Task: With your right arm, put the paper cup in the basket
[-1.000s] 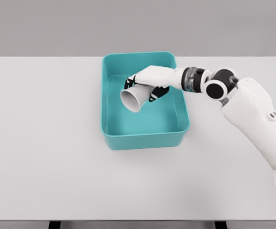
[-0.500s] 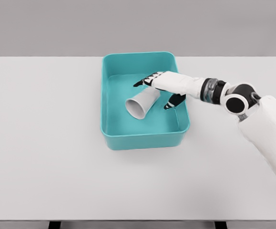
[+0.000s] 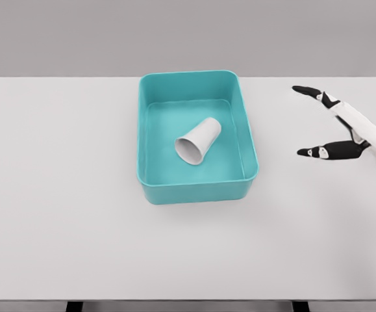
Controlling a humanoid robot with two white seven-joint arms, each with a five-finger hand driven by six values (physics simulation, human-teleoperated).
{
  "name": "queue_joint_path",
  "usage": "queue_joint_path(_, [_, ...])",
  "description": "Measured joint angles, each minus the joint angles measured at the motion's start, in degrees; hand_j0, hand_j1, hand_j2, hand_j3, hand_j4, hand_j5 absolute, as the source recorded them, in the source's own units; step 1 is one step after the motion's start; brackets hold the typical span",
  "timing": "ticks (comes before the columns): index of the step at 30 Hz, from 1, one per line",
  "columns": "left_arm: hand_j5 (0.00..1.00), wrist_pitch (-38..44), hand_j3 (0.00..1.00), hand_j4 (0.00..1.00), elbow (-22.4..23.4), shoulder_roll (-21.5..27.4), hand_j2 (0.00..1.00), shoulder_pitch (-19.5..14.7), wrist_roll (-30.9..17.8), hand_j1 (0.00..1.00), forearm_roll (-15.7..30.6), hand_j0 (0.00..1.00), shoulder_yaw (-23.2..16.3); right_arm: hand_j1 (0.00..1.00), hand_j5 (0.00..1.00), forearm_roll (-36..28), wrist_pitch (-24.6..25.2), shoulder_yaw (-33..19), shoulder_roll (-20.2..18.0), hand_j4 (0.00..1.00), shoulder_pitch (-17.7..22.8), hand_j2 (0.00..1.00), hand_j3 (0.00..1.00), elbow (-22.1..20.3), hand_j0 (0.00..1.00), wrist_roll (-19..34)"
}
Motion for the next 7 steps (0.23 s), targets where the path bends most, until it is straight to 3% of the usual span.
queue_joint_path(7, [1.0, 0.0, 1.0, 1.0, 0.0, 0.0, 1.0, 0.0, 0.0, 1.0, -0.1, 1.0, 0.0, 1.0, 1.0, -0.7, 0.5, -1.0, -0.3, 1.0, -0.4, 1.0, 1.0, 0.0, 1.0, 0.0])
